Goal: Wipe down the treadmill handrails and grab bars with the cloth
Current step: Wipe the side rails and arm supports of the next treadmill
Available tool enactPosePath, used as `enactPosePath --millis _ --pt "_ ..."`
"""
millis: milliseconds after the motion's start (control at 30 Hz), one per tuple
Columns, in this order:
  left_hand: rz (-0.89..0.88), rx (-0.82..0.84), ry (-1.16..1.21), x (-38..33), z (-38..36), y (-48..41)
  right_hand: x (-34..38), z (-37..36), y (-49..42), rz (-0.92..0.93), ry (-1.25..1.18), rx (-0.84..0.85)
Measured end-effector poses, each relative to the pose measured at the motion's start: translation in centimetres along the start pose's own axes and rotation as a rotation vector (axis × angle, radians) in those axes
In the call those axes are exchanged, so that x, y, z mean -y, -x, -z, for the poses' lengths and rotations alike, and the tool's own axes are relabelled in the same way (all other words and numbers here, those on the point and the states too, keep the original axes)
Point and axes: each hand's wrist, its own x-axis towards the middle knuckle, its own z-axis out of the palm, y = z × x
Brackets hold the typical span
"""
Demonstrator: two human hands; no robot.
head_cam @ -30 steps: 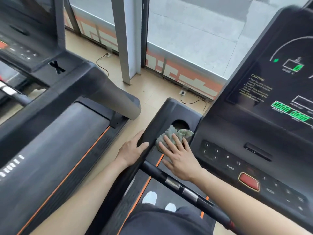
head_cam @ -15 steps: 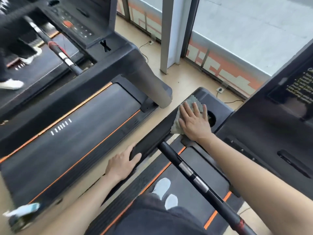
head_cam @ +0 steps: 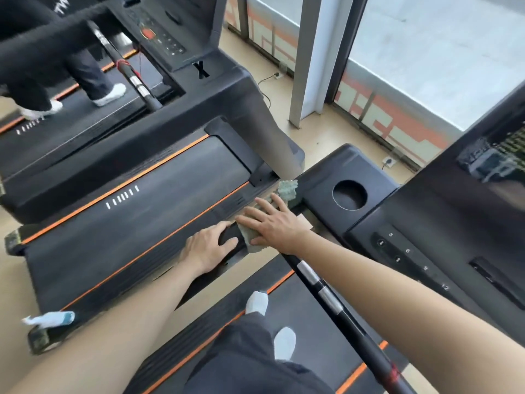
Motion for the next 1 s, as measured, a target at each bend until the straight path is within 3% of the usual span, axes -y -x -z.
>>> enactPosePath --millis 300,533,733,1000 --pt "-0.032 -0.03 0.006 0.8 -0.8 -0.5 -7.4 0.1 1.9 -0.19 -0.069 0.048" --pt "-0.032 -0.059 0.018 1.0 -1.3 -0.8 -14.0 0.8 5.1 -0.589 -0.269 0.113" --pt "-0.024 -0.069 0.026 1.2 -1.4 -0.9 -14.5 0.6 8.6 -0.881 -0.334 0.144" --pt "-0.024 -0.079 0.0 0.9 -1.2 -0.7 -6.2 -0.5 10.9 -0.65 -0.141 0.078"
